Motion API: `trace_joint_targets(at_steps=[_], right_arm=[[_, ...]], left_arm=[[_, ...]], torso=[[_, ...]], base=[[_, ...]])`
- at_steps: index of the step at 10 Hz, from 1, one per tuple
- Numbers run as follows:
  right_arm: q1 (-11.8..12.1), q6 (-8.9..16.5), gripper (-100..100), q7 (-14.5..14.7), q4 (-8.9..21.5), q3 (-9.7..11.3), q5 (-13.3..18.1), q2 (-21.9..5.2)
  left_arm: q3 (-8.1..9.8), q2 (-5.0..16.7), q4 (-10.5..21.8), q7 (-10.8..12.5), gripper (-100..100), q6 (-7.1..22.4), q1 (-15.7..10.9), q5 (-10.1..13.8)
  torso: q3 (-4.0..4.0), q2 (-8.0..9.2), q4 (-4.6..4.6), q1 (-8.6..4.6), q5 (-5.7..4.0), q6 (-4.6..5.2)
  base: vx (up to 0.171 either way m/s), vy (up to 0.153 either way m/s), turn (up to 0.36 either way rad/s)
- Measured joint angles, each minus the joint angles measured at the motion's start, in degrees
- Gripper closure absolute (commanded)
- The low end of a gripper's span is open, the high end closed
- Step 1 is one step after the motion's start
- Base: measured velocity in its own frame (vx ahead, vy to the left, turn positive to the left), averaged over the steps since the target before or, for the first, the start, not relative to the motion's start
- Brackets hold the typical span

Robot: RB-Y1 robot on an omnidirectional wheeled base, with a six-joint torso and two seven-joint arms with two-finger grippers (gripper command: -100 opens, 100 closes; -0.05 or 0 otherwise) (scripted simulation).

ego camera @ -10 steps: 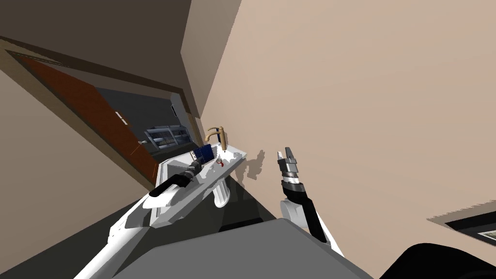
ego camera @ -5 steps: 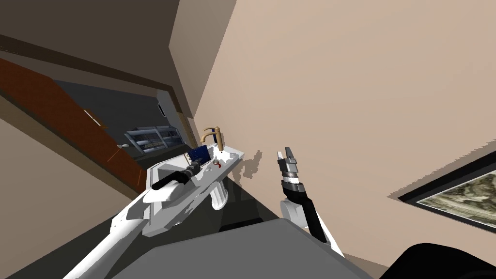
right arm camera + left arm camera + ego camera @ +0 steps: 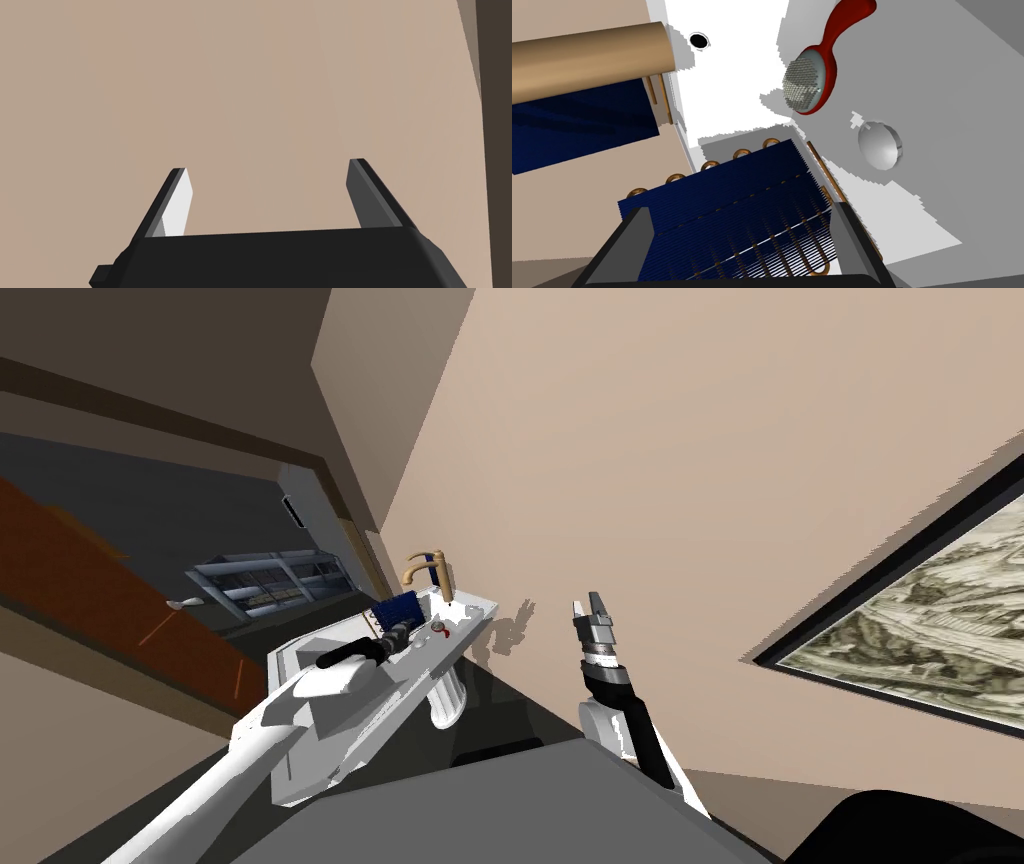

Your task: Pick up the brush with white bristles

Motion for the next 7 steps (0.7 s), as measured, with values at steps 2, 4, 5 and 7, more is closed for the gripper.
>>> trace_joint_targets(at_steps=[2, 4, 5, 7], right_arm=[[0.0, 0.0, 0, 0.0, 0.0, 0.0, 0.0, 0.0], [0.0, 0.0, 0, 0.0, 0.0, 0.0, 0.0, 0.0], [0.0, 0.0, 0, 0.0, 0.0, 0.0, 0.0, 0.0], [0.0, 0.0, 0, 0.0, 0.0, 0.0, 0.0, 0.0]], left_arm=[[-0.01, 1.34, 2.18, -0.24, -100, 3.31, -1.7, 1.26], [-0.08, 2.72, 4.35, -0.59, -100, 6.35, -2.95, 2.73], [-0.03, 3.39, 5.09, -0.58, -100, 8.16, -3.36, 3.28], [-0.32, 4.85, 7.88, -1.03, -100, 11.13, -5.32, 4.95]], torso=[[-0.01, -0.02, -0.01, -0.03, 0.0, 0.0], [-0.02, -0.04, -0.01, -0.04, -0.01, -0.01], [-0.03, -0.06, -0.01, 0.0, 0.0, 0.04], [-0.06, -0.11, -0.02, 0.01, 0.0, 0.04]], base=[[-0.009, 0.044, -0.187], [-0.002, 0.05, -0.173], [0.004, 0.052, -0.118], [0.006, 0.069, -0.297]])
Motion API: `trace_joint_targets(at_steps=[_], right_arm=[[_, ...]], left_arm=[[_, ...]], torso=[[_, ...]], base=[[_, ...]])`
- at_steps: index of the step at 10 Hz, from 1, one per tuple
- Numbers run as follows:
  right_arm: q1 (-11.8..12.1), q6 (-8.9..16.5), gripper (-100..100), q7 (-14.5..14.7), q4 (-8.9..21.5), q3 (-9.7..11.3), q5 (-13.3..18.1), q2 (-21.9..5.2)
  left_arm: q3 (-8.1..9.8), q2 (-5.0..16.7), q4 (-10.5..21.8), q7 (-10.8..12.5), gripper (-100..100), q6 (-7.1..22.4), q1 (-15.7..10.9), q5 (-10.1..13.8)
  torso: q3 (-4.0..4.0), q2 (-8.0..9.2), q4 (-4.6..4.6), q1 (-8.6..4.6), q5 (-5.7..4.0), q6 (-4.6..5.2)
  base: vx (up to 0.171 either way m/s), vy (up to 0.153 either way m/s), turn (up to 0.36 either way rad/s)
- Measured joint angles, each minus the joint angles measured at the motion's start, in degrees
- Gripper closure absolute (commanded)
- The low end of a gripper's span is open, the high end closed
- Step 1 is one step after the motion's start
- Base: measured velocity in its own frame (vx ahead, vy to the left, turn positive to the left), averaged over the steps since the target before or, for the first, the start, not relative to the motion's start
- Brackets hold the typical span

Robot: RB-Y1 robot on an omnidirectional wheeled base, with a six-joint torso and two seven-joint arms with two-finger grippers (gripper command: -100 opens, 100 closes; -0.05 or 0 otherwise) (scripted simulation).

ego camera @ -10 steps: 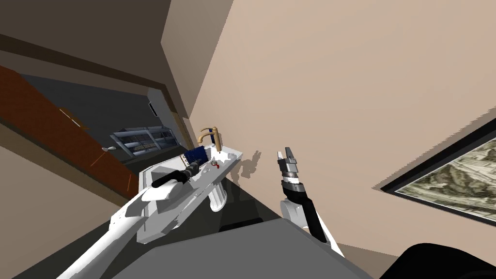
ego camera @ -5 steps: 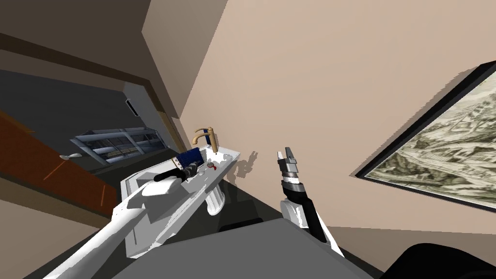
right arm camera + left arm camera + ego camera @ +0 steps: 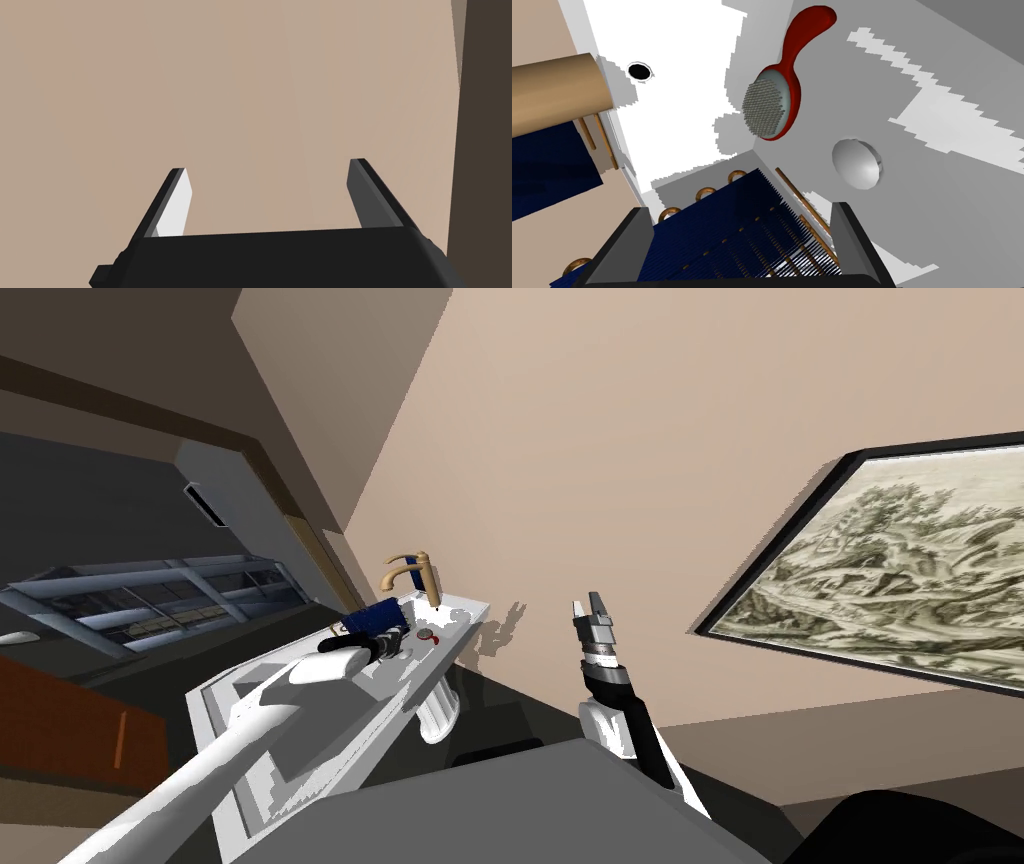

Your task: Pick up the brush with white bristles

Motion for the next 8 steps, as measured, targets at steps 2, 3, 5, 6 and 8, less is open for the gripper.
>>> trace_joint_targets(at_steps=[2, 3, 5, 6, 8], right_arm=[[0.01, 0.0, 0, 0.0, 0.0, -0.01, 0.0, 0.0], [0.0, 0.0, 0, 0.0, 0.0, 0.0, 0.0, 0.0], [0.01, 0.0, 0, 0.0, 0.0, 0.0, 0.0, 0.0], [0.0, 0.0, 0, 0.0, 0.0, 0.0, 0.0, 0.0], [0.01, 0.0, 0, 0.0, 0.0, -0.01, 0.0, 0.0]], left_arm=[[-0.37, 1.5, 3.3, -0.73, -100, 2.82, -1.58, 1.97], [-0.49, 2.42, 5.17, -1.21, -100, 4.18, -2.33, 3.13], [-0.78, 3.26, 6.86, -1.21, -100, 6.69, -3.22, 3.95], [-0.91, 4.14, 7.84, -1.18, -100, 8.53, -3.5, 4.91], [-1.25, 5.26, 10.56, -1.81, -100, 10.67, -4.7, 6.51]], torso=[[0.0, 0.0, -0.01, 0.04, 0.02, -0.08], [-0.01, -0.02, -0.01, 0.02, 0.01, -0.03], [-0.03, -0.05, -0.01, -0.06, 0.0, -0.03], [-0.05, -0.09, -0.02, 0.0, 0.01, -0.01], [-0.07, -0.12, -0.03, 0.0, 0.01, -0.05]], base=[[0.007, 0.061, -0.145], [0.012, 0.047, -0.099], [0.023, 0.053, -0.251], [0.023, 0.065, -0.108], [0.032, 0.061, -0.198]])
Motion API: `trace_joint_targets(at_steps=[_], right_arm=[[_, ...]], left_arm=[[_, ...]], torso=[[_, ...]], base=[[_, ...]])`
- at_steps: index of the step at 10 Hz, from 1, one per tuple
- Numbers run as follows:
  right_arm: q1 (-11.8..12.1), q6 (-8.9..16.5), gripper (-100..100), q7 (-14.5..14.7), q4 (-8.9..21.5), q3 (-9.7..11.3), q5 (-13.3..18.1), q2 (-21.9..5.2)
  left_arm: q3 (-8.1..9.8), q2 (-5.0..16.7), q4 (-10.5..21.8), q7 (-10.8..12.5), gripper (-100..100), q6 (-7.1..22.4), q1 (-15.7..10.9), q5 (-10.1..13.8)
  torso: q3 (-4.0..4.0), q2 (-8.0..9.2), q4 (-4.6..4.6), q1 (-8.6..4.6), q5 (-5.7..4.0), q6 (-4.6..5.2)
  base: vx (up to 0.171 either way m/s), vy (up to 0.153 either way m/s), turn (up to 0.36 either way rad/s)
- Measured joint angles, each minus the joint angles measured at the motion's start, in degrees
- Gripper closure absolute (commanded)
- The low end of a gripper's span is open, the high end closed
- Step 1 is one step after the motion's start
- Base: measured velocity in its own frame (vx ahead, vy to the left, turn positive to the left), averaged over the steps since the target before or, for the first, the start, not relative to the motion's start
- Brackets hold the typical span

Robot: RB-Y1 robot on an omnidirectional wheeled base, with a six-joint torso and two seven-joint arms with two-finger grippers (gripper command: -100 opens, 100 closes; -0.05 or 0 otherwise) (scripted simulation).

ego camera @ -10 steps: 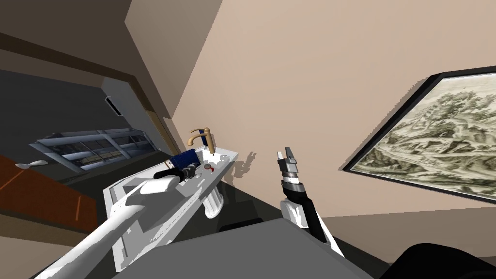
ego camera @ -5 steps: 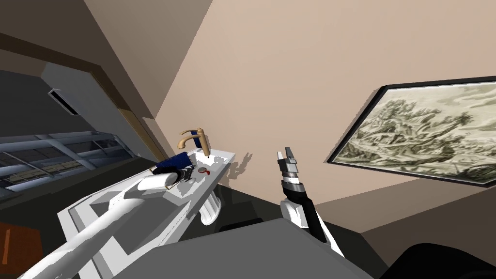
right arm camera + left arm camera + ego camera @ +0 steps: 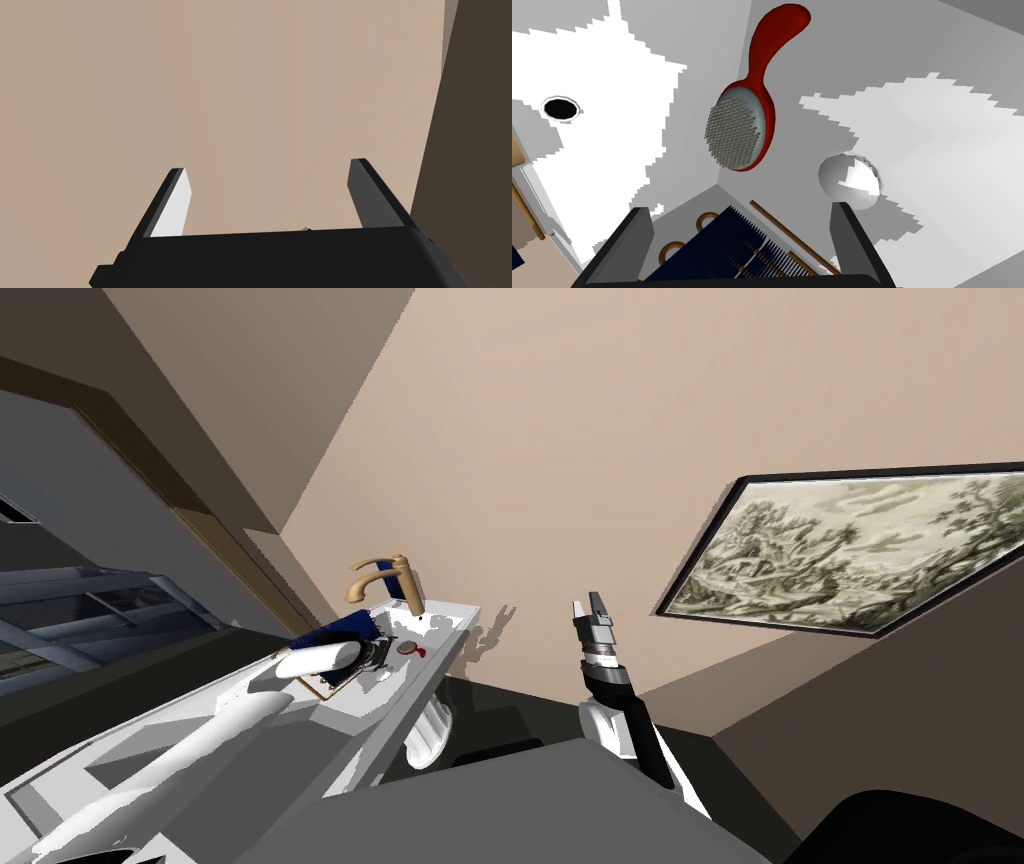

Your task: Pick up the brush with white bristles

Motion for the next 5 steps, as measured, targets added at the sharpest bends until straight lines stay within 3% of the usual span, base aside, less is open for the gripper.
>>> trace_joint_targets(at_steps=[5], right_arm=[[0.01, 0.0, 0, 0.0, 0.0, 0.0, 0.0, 0.0]], left_arm=[[-1.64, 2.61, 7.39, -1.4, -100, 6.62, -1.64, 4.72]], torso=[[-0.13, -0.23, -0.06, 0.01, 0.01, -0.01]], base=[[0.068, 0.066, -0.21]])
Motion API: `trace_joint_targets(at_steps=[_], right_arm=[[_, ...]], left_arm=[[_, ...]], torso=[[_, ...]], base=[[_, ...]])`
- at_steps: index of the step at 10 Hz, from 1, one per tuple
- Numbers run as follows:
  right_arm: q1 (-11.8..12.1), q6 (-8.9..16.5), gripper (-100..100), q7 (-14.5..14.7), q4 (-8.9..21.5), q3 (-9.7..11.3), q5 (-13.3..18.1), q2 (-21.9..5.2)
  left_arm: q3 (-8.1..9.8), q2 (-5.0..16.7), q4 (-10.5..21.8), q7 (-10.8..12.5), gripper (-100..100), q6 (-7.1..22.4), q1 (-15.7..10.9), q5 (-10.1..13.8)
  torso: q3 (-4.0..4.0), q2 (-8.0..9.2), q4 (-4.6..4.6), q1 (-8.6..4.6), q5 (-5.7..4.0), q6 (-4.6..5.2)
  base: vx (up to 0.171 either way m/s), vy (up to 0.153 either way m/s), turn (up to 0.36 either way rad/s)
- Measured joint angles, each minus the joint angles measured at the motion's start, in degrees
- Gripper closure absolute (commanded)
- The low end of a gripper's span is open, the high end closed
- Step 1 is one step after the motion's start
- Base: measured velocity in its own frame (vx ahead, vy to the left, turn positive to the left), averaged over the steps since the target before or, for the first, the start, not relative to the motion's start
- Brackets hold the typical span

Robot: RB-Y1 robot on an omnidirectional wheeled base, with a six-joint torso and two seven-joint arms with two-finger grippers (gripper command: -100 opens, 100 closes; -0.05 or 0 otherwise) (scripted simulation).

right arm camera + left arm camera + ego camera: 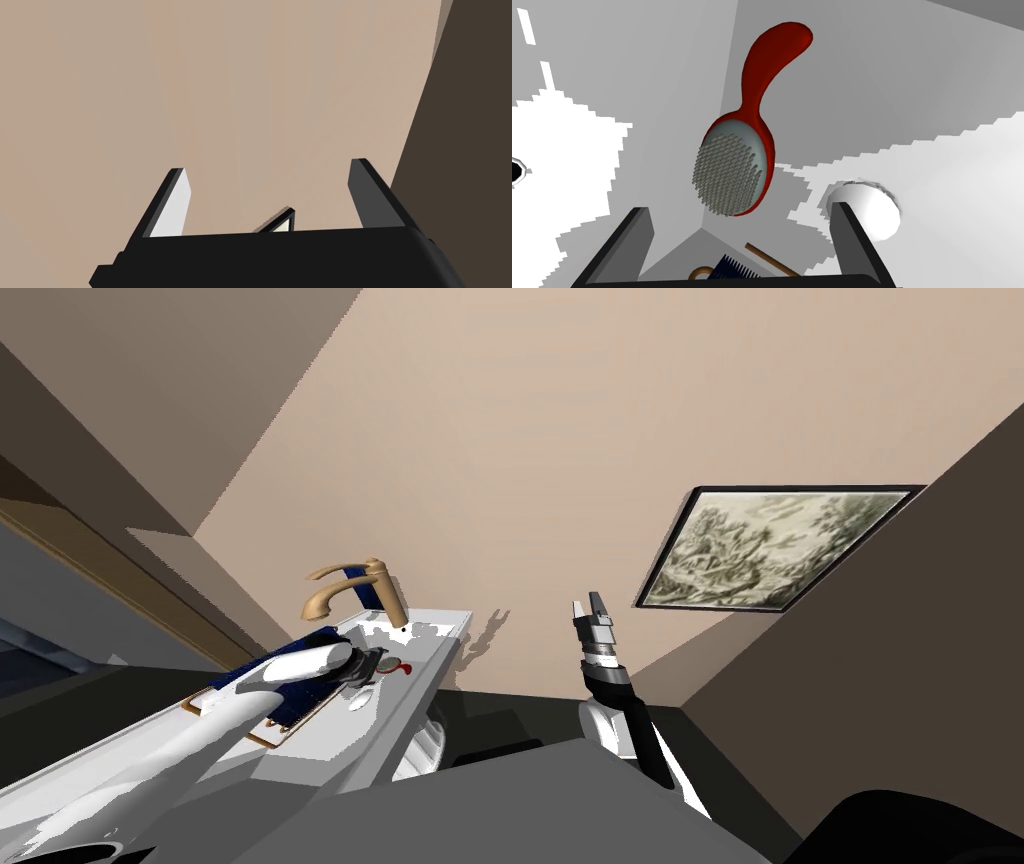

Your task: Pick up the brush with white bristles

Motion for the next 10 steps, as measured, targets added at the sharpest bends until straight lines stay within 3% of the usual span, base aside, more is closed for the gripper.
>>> trace_joint_targets(at_steps=[2, 3, 4, 6, 7, 10], right_arm=[[0.0, 0.0, 0, 0.0, 0.0, 0.0, 0.0, 0.0], [0.0, 0.0, 0, 0.0, 0.0, 0.0, 0.0, 0.01], [0.0, 0.0, 0, 0.0, 0.0, 0.0, 0.0, 0.01], [0.0, 0.0, 0, 0.0, 0.0, 0.0, 0.0, 0.01], [0.0, 0.0, 0, 0.0, 0.0, 0.0, 0.0, 0.01], [0.0, 0.0, 0, 0.0, 0.0, 0.0, 0.0, 0.01]], left_arm=[[-0.96, 0.04, 3.31, -0.91, -100, 1.56, -0.83, 1.37], [-1.05, -0.02, 3.52, -0.98, 0, 1.66, -0.91, 1.4], [-1.04, -0.01, 3.5, -0.97, -100, 1.65, -0.9, 1.4], [-1.13, -1.43, 4.49, -1.04, -100, -0.09, -0.65, 0.31], [-1.15, -1.51, 4.54, -1.03, 100, -0.31, -0.63, 0.24], [-1.14, -1.5, 4.54, -1.03, 100, -0.29, -0.64, 0.25]], torso=[[-0.05, -0.08, -0.02, -0.11, -0.02, 0.01], [0.03, 0.07, 0.01, -0.19, -0.04, -0.04], [0.11, 0.21, 0.04, -0.26, -0.06, -0.03], [0.15, 0.27, 0.06, -0.19, -0.04, -0.03], [0.17, 0.29, 0.07, -0.24, -0.06, -0.04], [0.18, 0.32, 0.07, -0.3, -0.07, -0.04]], base=[[0.073, 0.031, -0.093], [0.008, 0.004, 0.005], [0.008, 0.021, -0.039], [0.007, 0.022, -0.027], [0.0, 0.0, 0.0], [0.0, 0.0, 0.0]])
